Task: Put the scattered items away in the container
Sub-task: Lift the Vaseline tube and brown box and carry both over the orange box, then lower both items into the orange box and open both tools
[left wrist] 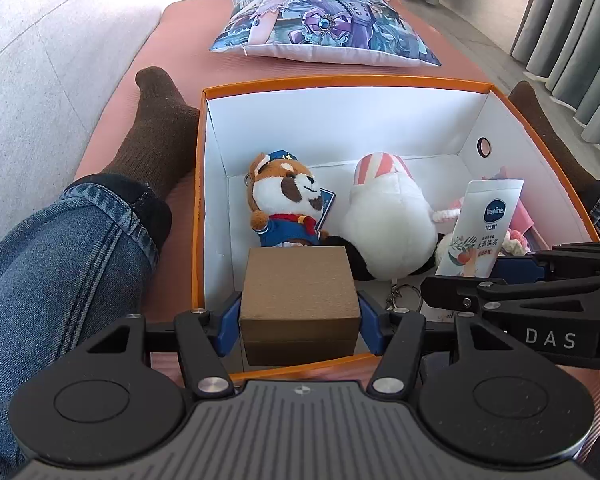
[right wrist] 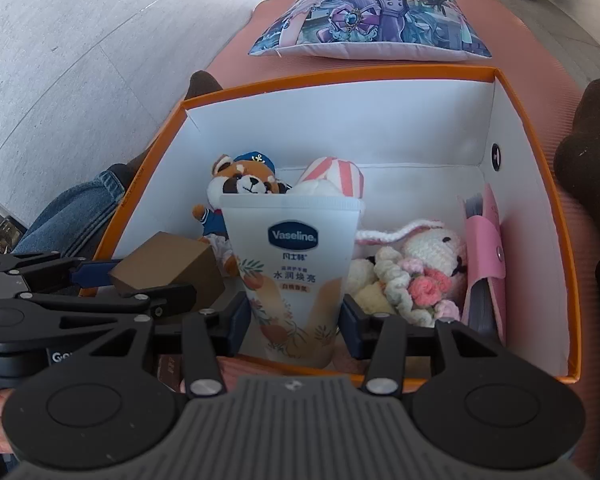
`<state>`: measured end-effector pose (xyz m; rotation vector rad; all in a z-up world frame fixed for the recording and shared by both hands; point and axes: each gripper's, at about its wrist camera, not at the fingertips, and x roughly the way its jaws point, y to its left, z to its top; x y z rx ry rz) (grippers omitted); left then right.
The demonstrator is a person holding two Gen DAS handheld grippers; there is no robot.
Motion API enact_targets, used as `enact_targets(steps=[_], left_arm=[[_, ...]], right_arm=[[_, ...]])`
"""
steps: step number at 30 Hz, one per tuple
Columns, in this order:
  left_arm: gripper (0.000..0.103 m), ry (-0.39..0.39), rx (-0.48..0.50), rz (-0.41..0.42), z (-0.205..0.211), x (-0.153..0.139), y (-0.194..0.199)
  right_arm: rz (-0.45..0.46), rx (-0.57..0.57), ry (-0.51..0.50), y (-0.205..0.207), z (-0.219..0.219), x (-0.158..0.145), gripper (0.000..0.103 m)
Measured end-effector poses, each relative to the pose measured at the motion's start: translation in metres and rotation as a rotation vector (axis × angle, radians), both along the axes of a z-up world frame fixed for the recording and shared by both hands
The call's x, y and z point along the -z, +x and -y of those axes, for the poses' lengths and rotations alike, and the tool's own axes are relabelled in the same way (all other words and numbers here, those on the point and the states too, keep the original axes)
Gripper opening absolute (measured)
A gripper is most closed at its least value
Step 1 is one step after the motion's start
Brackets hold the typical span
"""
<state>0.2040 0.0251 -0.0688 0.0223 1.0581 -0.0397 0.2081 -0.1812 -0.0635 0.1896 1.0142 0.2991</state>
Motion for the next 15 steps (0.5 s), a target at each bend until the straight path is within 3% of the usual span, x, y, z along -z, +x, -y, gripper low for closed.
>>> enact_targets(steps=[15], left_arm=[[0.071, -0.067, 0.017, 0.021, -0.0082, -0.0075, -0.0065]], right_arm=[[-0.011, -0.003, -0.009, 0.0014, -0.0010, -0.0003, 0.050]])
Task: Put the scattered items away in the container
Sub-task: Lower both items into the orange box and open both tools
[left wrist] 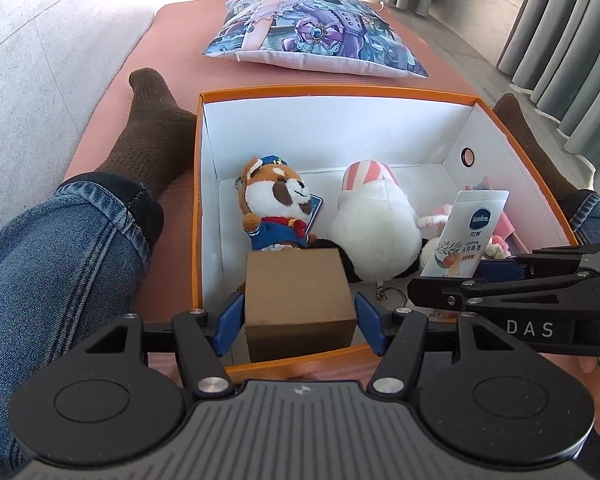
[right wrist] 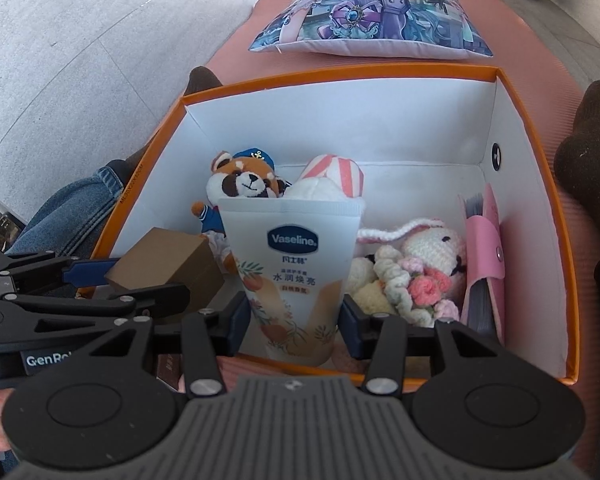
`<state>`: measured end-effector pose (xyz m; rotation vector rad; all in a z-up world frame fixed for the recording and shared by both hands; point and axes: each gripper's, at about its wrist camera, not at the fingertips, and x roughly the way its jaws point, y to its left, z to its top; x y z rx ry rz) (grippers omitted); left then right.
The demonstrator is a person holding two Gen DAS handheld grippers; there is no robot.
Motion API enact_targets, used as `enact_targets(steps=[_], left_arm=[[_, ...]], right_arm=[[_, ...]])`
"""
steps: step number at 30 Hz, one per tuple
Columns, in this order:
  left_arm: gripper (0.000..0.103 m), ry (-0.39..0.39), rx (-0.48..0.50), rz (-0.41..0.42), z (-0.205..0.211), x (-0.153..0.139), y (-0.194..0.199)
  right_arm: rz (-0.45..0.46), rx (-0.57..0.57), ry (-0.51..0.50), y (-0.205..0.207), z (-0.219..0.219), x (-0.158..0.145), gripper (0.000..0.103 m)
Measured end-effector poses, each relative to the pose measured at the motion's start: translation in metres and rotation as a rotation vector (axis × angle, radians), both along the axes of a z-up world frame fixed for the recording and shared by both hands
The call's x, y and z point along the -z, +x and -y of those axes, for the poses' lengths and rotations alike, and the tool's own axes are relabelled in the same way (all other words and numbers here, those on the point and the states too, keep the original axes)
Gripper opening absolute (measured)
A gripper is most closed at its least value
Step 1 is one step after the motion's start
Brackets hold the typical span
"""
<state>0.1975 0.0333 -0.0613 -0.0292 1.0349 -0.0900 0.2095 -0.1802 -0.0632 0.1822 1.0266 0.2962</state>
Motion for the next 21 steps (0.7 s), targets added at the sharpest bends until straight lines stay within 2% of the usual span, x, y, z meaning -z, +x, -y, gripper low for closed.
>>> enact_targets(steps=[3, 7, 21], left_arm=[[0.071, -0.020, -0.009, 0.006, -0.005, -0.008, -0.001], [0.071, -0.116, -0.032, -0.008, -0.017, -0.016, 0.001], [0.071, -0.137, -0.070, -0.008, -0.021, -0.017, -0.005]], right_arm=[[-0.008, 0.000, 0.000, 0.001, -0.001, 0.000, 0.050], [-0.011, -0.009, -0.006, 0.003, -0.005, 0.000, 0.050], [-0.035, -0.041, -0.022, 0.008, -0.015, -0.001, 0.050]])
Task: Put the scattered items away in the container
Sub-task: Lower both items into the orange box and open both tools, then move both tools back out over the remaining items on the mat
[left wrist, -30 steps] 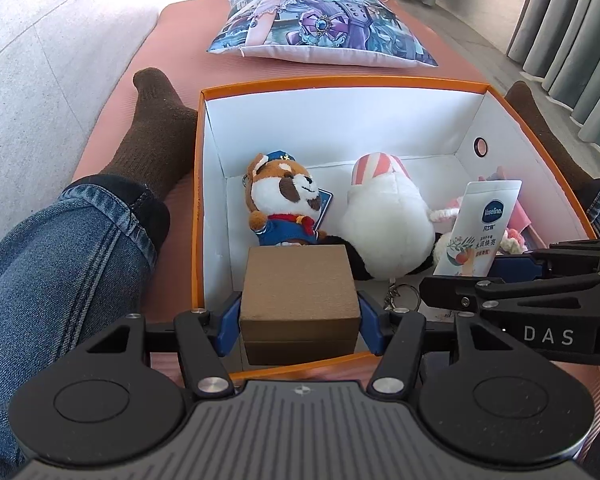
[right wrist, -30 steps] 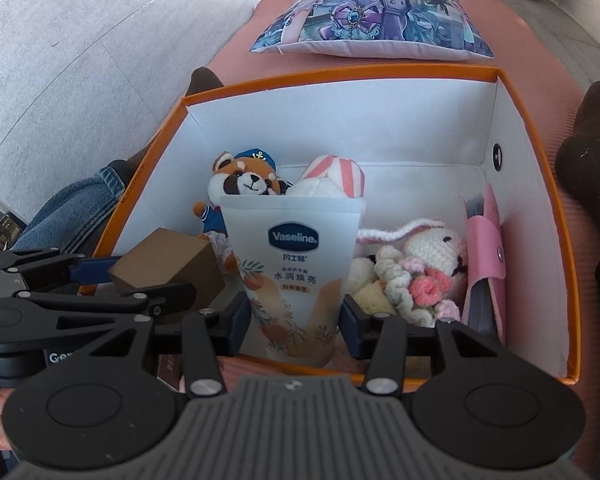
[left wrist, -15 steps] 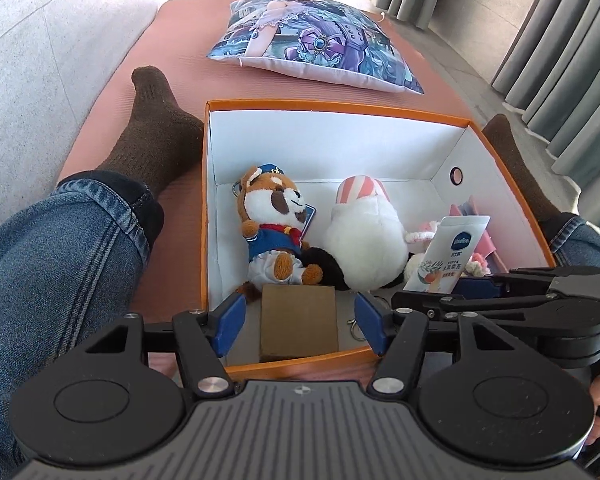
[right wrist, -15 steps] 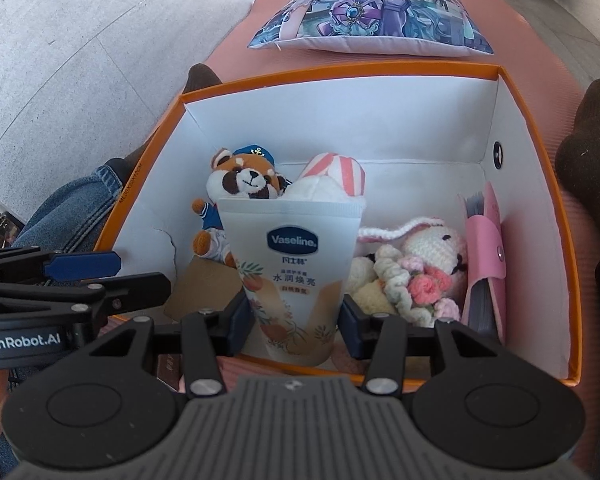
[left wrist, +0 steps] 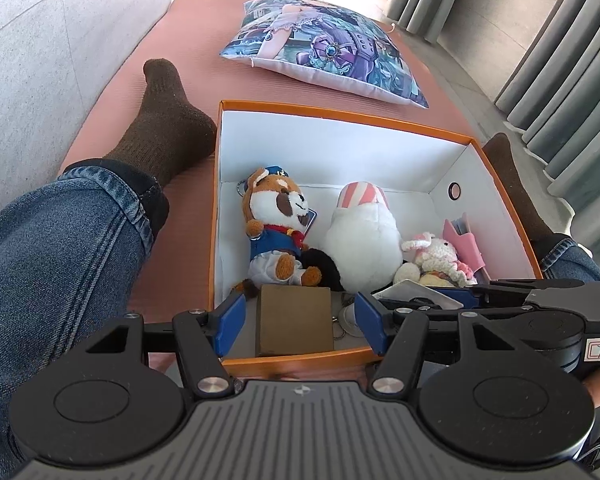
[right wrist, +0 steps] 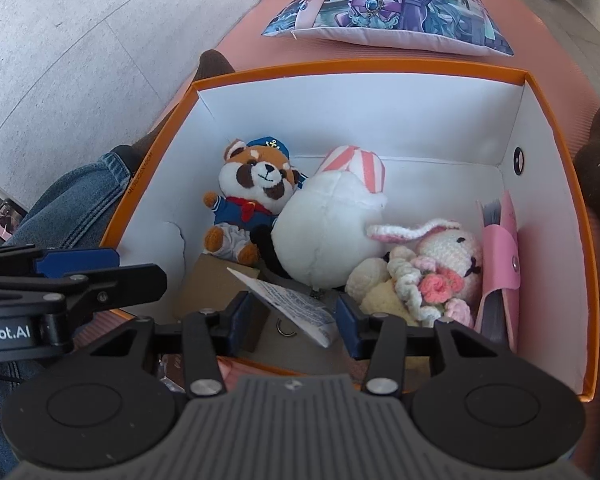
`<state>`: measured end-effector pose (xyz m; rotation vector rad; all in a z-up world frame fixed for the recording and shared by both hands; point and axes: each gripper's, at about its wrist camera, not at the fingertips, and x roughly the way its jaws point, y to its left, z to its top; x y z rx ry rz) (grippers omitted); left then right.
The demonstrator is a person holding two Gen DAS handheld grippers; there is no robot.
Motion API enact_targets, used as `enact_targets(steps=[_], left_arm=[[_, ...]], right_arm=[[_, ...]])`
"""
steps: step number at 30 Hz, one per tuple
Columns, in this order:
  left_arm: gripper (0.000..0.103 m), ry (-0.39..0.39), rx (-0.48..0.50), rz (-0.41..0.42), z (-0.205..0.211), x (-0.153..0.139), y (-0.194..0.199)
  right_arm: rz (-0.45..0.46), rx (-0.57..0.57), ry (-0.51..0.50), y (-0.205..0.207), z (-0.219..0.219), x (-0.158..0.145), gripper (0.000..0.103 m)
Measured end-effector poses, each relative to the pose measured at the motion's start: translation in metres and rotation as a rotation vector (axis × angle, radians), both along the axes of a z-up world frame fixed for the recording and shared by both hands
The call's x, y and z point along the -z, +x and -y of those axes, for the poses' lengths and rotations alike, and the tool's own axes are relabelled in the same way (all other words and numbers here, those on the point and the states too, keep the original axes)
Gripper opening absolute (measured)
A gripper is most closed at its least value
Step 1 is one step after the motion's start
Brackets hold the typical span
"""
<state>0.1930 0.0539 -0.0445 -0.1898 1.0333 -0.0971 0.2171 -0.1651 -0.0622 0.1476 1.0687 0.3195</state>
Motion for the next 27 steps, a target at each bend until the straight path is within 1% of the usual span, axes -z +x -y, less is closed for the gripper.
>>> enact_targets(steps=[4, 7, 13, 17, 19, 21, 23, 27], left_arm=[[0.071, -0.004, -0.003, 0.000, 0.000, 0.000, -0.003], [0.071, -0.008, 0.000, 0.011, 0.001, -0.004, -0.010], [0.071, -0.008, 0.023, 0.056, 0.007, -0.018, -0.026], [0.071, -0.020, 0.035, 0.098, 0.010, -0.032, -0.041], [0.071, -0.032, 0.050, 0.105, 0.011, -0.036, -0.048], [0.071, -0.046, 0.059, 0.093, 0.012, -0.037, -0.054], [0.071, -0.053, 0.071, 0.057, 0.015, -0.033, -0.061], [0.071, -0.023, 0.089, -0.031, 0.025, -0.020, -0.077]], right_arm=[[0.004, 0.000, 0.001, -0.002, 0.000, -0.002, 0.050], [0.033, -0.009, -0.018, -0.008, 0.000, -0.009, 0.050], [0.123, -0.026, -0.023, -0.030, 0.002, -0.037, 0.050], [0.187, 0.000, -0.006, -0.051, 0.010, -0.056, 0.050], [0.214, 0.012, -0.003, -0.064, 0.016, -0.065, 0.050], [0.230, 0.022, -0.003, -0.077, 0.021, -0.070, 0.050], [0.235, 0.029, -0.013, -0.093, 0.025, -0.071, 0.050], [0.207, 0.031, -0.058, -0.121, 0.027, -0.060, 0.050]])
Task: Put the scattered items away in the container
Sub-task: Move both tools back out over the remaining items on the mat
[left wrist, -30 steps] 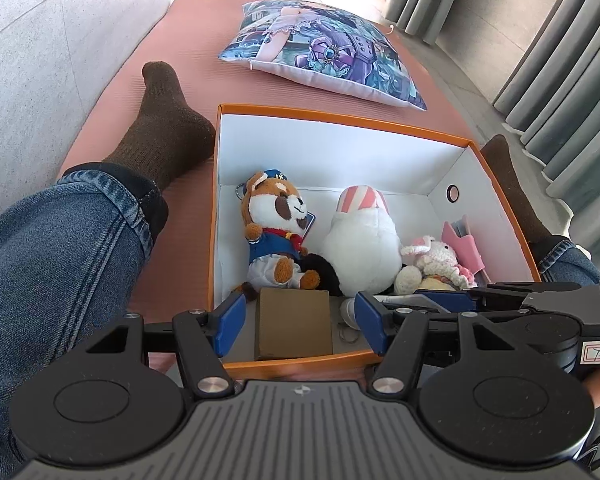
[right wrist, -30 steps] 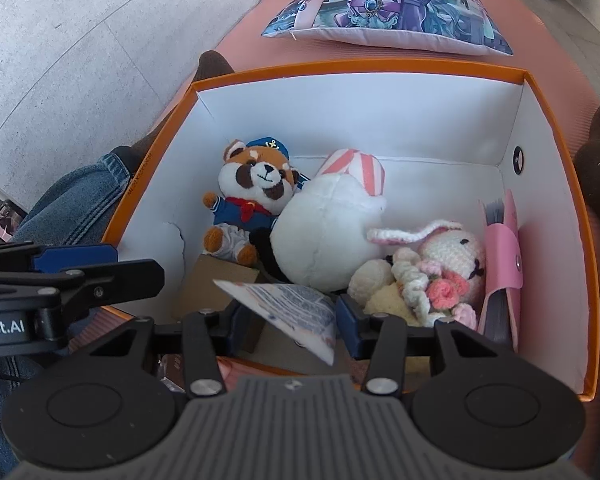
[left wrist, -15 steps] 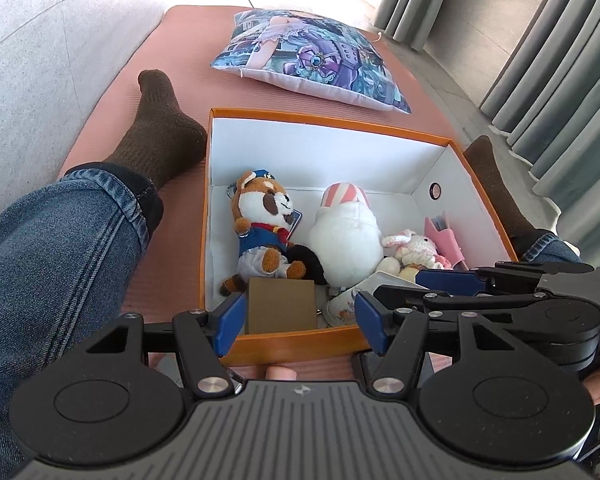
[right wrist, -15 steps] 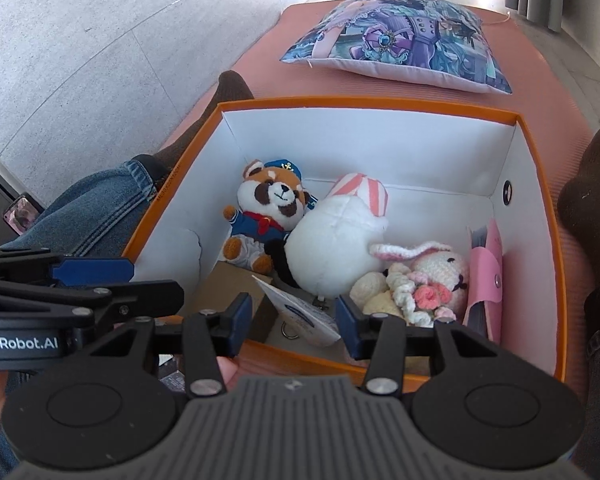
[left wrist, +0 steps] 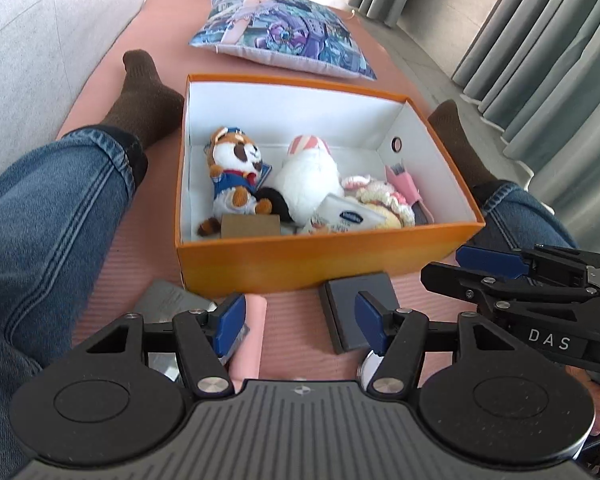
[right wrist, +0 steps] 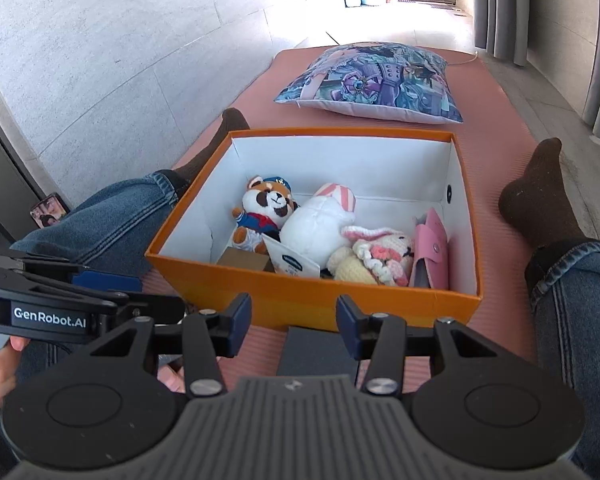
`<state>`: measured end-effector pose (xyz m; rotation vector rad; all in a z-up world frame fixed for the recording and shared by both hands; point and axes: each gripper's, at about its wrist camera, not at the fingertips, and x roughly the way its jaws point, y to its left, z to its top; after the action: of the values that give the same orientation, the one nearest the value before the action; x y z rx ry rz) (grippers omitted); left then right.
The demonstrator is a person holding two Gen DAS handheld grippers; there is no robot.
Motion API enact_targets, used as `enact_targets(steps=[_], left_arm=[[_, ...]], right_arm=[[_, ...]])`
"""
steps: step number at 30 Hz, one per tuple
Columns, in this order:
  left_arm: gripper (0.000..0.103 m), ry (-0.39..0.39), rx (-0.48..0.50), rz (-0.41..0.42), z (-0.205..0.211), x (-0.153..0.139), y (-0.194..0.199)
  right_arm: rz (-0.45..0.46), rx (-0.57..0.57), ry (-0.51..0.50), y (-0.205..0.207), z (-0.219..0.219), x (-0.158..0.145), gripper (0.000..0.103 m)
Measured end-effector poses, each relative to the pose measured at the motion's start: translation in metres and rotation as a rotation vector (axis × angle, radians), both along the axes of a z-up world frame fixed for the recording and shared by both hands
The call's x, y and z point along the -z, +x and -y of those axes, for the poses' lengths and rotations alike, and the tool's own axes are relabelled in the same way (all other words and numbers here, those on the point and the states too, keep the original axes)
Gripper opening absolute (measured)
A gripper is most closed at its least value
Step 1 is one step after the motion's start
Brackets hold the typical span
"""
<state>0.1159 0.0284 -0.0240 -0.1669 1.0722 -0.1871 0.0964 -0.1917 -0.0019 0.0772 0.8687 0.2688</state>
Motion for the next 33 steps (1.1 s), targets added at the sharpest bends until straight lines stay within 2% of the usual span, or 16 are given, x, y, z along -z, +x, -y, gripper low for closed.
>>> enact_targets(steps=[5, 7, 11, 16, 21, 24, 26, 30, 33], left_arm=[[0.071, -0.019, -0.028, -0.138, 0.010, 0.024, -0.021], [0.071, -0.037, -0.046, -0.169, 0.010, 0.030, -0.027], [0.071, -0.019, -0.059, -0.241, 0.013, 0.043, -0.033], [0.071, -0.041, -0.075, -0.343, 0.016, 0.061, -0.036], [0.071, -0.110, -0.123, -0.434, 0.021, 0.080, -0.040], [0.071, -0.129, -0.134, -0.461, 0.024, 0.088, -0.040], [0.071, -0.162, -0.142, -0.470, 0.024, 0.092, -0.039], [0.071, -0.149, -0.154, -0.471, 0.025, 0.098, -0.035], [0.071, -0.161, -0.159, -0.488, 0.025, 0.106, -0.033]], right_arm=[[-0.103, 0.007, -0.069, -0.033, -0.002, 0.030, 0.050], [-0.142, -0.007, -0.078, -0.044, -0.003, 0.041, 0.050], [-0.206, -0.057, -0.102, -0.062, -0.009, 0.061, 0.051], [-0.276, -0.077, -0.141, -0.062, -0.015, 0.079, 0.054], [-0.336, -0.071, -0.135, -0.062, -0.013, 0.091, 0.053], [-0.368, -0.090, -0.122, -0.061, -0.014, 0.094, 0.053], [-0.383, -0.102, -0.134, -0.061, -0.017, 0.097, 0.058], [-0.398, -0.110, -0.143, -0.060, -0.019, 0.098, 0.062], [-0.455, -0.099, -0.110, -0.057, -0.014, 0.105, 0.067]])
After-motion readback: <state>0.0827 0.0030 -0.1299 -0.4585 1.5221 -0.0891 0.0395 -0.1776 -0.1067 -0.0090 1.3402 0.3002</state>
